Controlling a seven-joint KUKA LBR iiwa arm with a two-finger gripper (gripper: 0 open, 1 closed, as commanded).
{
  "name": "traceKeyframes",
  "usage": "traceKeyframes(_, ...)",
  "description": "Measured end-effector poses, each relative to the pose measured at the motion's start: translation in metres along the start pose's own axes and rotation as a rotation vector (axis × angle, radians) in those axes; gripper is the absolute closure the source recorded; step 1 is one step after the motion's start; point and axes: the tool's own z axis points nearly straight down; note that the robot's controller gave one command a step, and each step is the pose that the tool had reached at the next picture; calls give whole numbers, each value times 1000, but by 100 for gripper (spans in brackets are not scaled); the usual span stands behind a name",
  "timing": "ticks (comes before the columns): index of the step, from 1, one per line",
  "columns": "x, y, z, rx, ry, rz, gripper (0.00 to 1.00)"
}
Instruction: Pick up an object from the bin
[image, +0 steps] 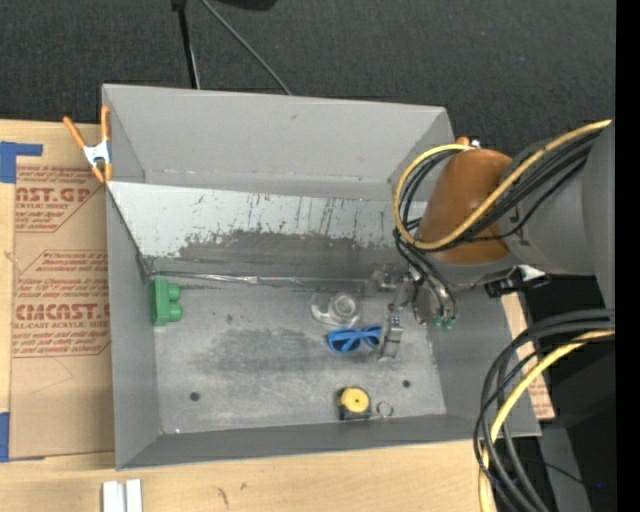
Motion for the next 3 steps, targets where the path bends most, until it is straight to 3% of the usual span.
traceKeyframes(1, 24, 27, 21, -1, 3, -1, 0)
traceKeyframes(2, 22, 25, 20, 0, -1, 0, 100)
traceKeyframes(3, 19, 29, -81, 0, -10, -58, 100)
